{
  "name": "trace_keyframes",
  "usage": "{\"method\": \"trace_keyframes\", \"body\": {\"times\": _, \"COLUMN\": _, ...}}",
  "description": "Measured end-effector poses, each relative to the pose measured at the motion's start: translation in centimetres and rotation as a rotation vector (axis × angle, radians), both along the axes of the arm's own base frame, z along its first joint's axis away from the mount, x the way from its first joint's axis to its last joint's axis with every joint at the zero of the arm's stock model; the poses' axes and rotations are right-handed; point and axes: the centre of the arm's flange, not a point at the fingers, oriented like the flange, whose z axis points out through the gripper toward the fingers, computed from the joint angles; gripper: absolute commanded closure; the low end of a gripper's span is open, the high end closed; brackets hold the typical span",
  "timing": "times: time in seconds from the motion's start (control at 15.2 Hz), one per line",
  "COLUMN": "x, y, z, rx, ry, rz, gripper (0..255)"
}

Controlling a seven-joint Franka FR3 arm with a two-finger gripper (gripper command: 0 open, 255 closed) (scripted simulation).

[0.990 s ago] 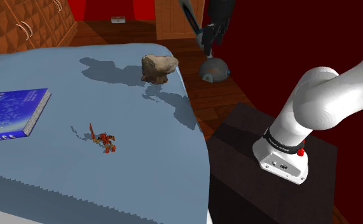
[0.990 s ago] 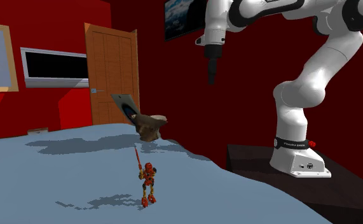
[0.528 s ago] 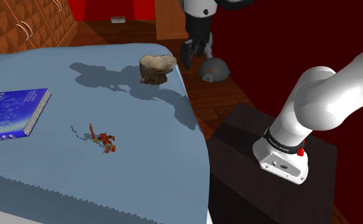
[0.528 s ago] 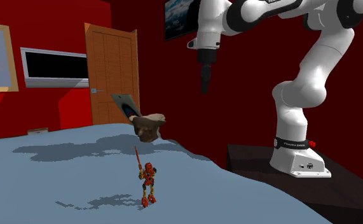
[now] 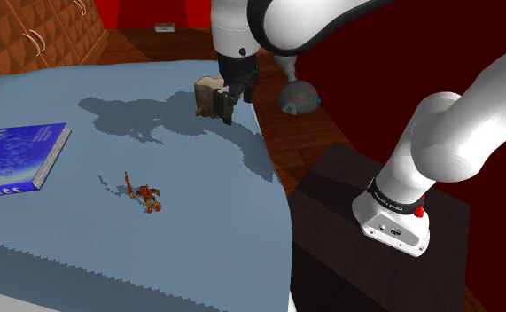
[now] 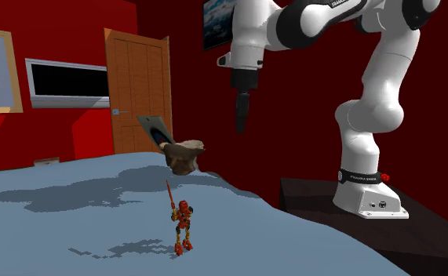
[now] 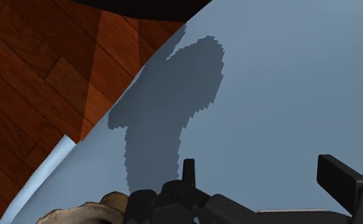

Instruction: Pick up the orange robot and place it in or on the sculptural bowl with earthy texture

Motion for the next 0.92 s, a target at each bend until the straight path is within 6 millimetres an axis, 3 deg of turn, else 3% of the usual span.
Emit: {"method": "trace_keyframes", "body": {"times": 0.92, "x": 4.1, "y": 17.1, "z": -7.2, "rx": -0.024, "ry": -0.028, "rz": 0.067, "gripper": 0}}
